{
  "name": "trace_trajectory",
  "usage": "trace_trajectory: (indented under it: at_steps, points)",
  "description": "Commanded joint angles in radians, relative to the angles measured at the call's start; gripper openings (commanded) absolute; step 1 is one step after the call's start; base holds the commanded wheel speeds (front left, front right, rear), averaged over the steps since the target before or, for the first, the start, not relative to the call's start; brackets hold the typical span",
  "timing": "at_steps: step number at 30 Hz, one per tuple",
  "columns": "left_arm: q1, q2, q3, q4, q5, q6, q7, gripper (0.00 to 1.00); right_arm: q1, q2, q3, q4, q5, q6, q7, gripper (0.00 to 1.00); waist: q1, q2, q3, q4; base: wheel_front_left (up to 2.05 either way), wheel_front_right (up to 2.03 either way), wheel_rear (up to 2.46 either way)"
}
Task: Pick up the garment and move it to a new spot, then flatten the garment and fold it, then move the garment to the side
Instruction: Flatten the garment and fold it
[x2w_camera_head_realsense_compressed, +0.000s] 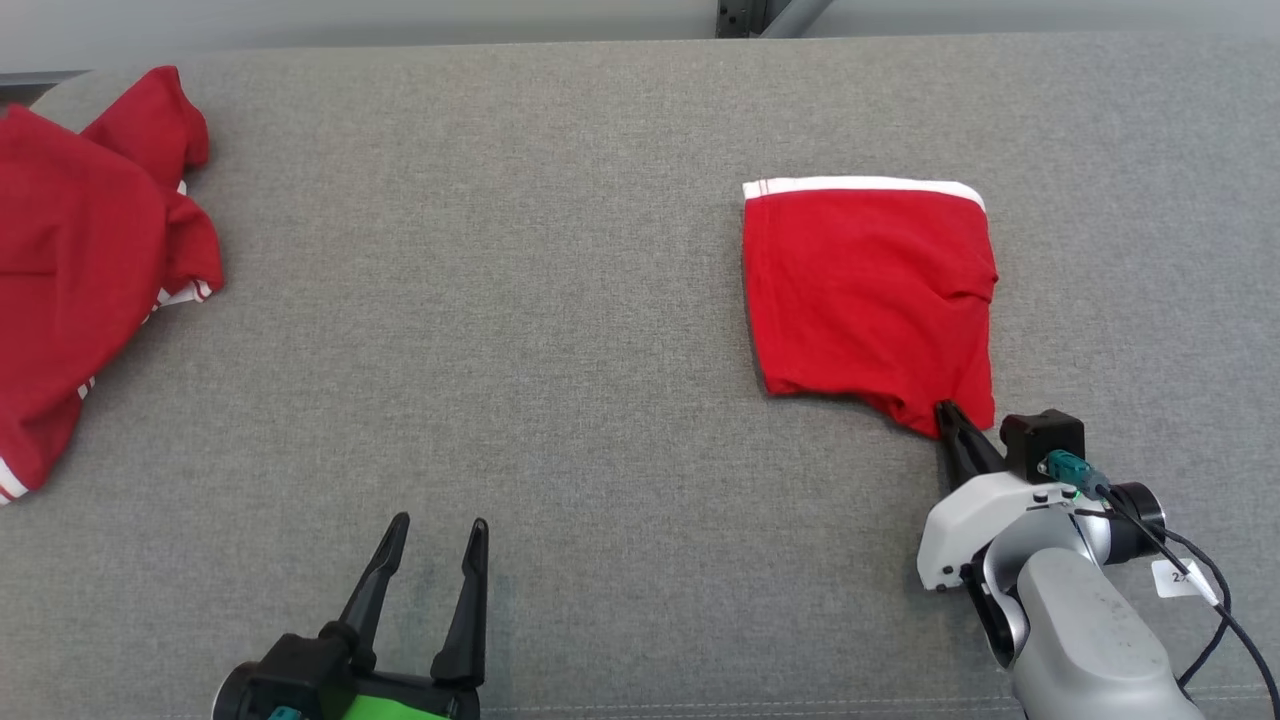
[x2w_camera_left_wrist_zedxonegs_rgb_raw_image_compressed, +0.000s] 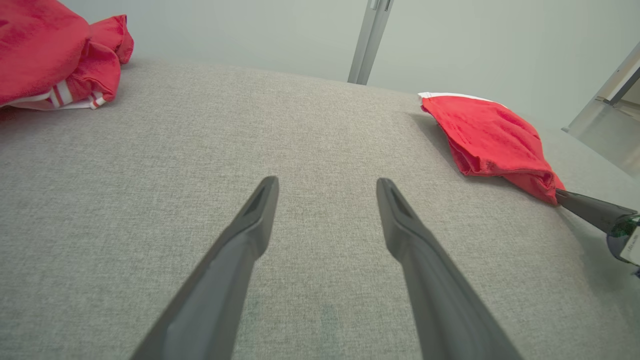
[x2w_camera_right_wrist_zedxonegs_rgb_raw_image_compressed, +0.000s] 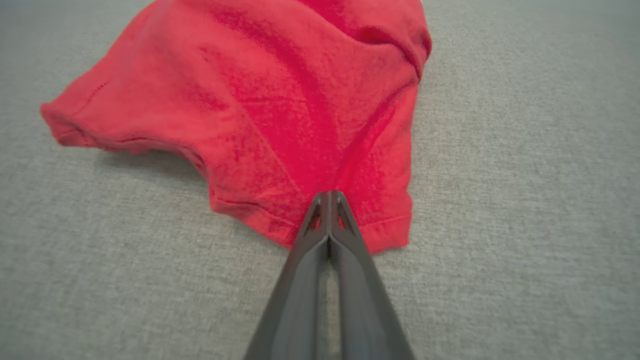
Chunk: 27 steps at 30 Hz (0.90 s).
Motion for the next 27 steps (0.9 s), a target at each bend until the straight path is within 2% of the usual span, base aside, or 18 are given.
trace_trajectory:
  at_steps: [1, 8, 9, 10, 11, 12, 14, 18, 27]
  points:
    - [0.012, 0.004, 0.003, -0.002, 0.015, -0.004, -0.003, 1.00, 0.019, 0.000, 0.007, -0.010, 0.018, -0.002, 0.003, 0.00, 0.0000, 0.0000, -0.006, -0.007, 0.00, 0.00, 0.00]
    - [0.034, 0.002, 0.032, -0.023, 0.014, -0.001, -0.003, 1.00, 0.117, 0.000, 0.010, -0.204, 0.022, -0.002, 0.002, 0.00, 0.0000, 0.0000, -0.050, -0.020, 0.00, 0.00, 0.00]
    - [0.042, 0.000, 0.041, -0.028, 0.011, 0.003, -0.003, 1.00, 0.141, 0.000, 0.007, -0.247, 0.018, -0.002, 0.002, 0.14, 0.0000, 0.0000, -0.061, -0.022, 0.00, 0.00, 0.00]
    - [0.050, -0.002, 0.049, -0.034, 0.010, 0.008, -0.003, 1.00, 0.167, -0.001, 0.004, -0.287, 0.009, -0.002, 0.002, 0.40, 0.0000, 0.0000, -0.072, -0.025, 0.00, 0.00, 0.00]
    - [0.056, -0.004, 0.059, -0.041, 0.011, 0.011, -0.003, 1.00, 0.193, -0.003, 0.007, -0.332, 0.001, -0.002, 0.002, 0.90, 0.0000, 0.0000, -0.083, -0.027, 0.00, 0.00, 0.00]
    - [0.063, -0.005, 0.073, -0.047, 0.009, 0.013, -0.003, 1.00, 0.220, -0.006, 0.009, -0.377, -0.002, -0.002, 0.002, 1.00, 0.0000, 0.0000, -0.094, -0.030, 0.00, 0.00, 0.00]
    - [0.087, -0.010, 0.103, -0.055, 0.007, 0.019, -0.003, 1.00, 0.301, -0.011, 0.010, -0.493, 0.010, -0.002, 0.002, 1.00, 0.0000, 0.0000, -0.131, -0.039, 0.00, 0.00, 0.00]
    - [0.108, -0.014, 0.137, -0.054, 0.015, 0.017, -0.003, 1.00, 0.395, -0.027, 0.005, -0.602, 0.011, -0.002, 0.002, 1.00, 0.0000, 0.0000, -0.180, -0.043, 0.00, 0.00, 0.00]
    - [0.132, -0.020, 0.191, 0.010, 0.031, 0.015, -0.002, 1.00, 0.508, -0.038, -0.033, -0.672, 0.005, -0.002, 0.002, 1.00, 0.0000, 0.0000, -0.233, -0.020, 0.00, 0.00, 0.00]
